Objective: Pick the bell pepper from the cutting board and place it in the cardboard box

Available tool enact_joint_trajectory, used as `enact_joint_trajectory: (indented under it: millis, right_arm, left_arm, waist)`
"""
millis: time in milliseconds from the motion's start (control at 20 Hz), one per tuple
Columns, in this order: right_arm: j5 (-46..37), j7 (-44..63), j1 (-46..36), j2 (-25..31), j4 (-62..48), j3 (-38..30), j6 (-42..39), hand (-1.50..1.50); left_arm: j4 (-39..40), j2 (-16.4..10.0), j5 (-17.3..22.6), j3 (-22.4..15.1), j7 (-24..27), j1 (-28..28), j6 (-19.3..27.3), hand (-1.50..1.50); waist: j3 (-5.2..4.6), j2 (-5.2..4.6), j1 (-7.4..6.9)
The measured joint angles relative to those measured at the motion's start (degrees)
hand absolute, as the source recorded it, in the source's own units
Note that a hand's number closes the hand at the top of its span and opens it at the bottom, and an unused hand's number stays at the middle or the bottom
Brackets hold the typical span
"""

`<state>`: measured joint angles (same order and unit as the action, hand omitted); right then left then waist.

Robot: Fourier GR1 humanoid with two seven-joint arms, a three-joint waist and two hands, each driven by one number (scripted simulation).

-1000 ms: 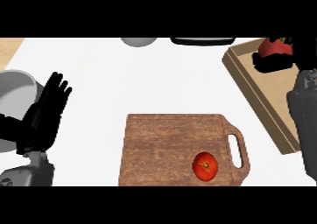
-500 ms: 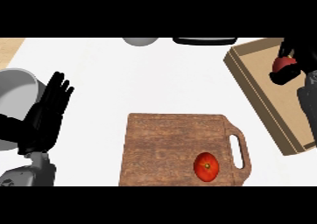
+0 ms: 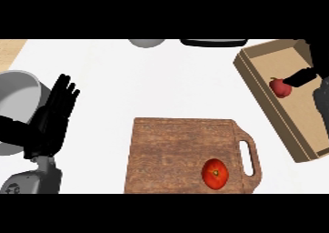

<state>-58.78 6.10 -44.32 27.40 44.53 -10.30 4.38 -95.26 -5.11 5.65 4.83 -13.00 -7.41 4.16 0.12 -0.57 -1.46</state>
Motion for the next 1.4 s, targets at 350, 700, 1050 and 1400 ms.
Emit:
enact_joint_trajectory:
  millis: [350, 700, 1050, 1400]
  right_arm:
    - [10.92, -9.67, -2.79, -2.2, 1.51, -8.58, 8.87, -1.5]
    - [27.09, -12.11, -4.99, -3.41, 2.38, -20.01, 4.42, -1.5]
    - [39.08, -14.18, -2.43, -0.4, 3.73, -27.78, -1.18, -1.5]
    - [46.82, -20.0, 3.83, 3.44, 3.41, -31.7, -4.07, -1.5]
  left_arm:
    - [1.09, -0.36, 0.25, 0.58, 0.23, -0.41, -0.25, 0.0]
    - [0.43, -0.25, -0.2, 0.59, 0.06, 0.73, 0.26, 0.0]
    - [-0.25, -0.49, 0.18, 1.11, 0.15, 1.56, 0.05, 0.0]
    - [-1.96, 0.1, -0.7, -0.02, -0.64, 2.34, 0.61, 0.0]
  waist:
    - [-0.01, 0.24, 0.57]
    - [-0.04, 0.57, 1.28]
    - [-0.09, 0.62, 1.48]
    - [-0.08, 0.56, 1.33]
